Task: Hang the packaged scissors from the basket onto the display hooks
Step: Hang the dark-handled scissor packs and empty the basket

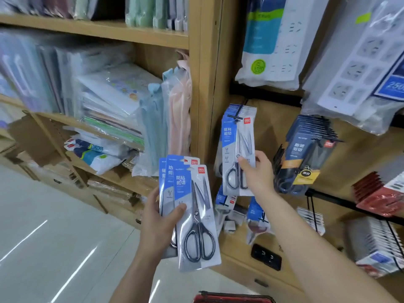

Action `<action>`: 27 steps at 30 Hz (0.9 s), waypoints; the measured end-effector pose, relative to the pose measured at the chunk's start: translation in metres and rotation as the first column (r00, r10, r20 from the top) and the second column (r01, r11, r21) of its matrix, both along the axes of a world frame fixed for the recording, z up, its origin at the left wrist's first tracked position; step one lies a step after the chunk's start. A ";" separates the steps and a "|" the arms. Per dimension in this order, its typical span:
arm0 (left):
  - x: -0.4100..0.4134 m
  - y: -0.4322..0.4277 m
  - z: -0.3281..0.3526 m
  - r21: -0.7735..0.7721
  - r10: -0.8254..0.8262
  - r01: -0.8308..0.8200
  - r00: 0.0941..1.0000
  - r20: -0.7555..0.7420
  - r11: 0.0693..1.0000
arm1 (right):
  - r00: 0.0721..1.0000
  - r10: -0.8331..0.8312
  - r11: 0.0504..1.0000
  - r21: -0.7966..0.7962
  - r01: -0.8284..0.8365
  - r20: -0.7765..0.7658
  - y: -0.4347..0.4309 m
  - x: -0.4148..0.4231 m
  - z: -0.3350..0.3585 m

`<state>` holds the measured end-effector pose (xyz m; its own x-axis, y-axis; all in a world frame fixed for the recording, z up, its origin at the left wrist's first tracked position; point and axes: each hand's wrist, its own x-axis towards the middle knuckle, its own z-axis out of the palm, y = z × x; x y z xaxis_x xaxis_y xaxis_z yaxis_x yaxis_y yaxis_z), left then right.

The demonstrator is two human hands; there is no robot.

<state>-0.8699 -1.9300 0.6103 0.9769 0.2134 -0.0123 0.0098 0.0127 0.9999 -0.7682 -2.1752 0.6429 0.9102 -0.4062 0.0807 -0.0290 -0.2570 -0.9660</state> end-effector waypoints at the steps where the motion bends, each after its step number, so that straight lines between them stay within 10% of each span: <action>1: 0.000 0.000 0.000 0.000 0.003 -0.003 1.000 0.000 1.000 | 1.000 -0.014 1.000 -0.015 0.014 -0.004 0.001 0.007 -0.001; 8: 0.004 -0.007 0.002 -0.049 0.036 -0.036 0.999 -0.006 0.998 | 0.988 -0.092 0.967 -0.248 0.058 -0.126 0.001 0.003 -0.007; 14: 0.011 -0.022 -0.001 -0.062 0.056 -0.057 0.998 -0.014 0.996 | 0.810 0.520 0.854 0.173 -0.490 -0.272 0.037 -0.095 -0.008; 27: 0.012 -0.023 -0.001 -0.087 0.101 -0.104 0.994 -0.035 0.991 | 0.986 0.170 0.945 0.283 -0.164 0.004 0.018 -0.075 -0.016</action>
<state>-0.8575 -1.9530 0.6093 0.9488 0.3089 -0.0654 0.0347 0.1038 0.9940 -0.8432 -2.1570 0.6267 0.9671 -0.2521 -0.0338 -0.0290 0.0227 -0.9993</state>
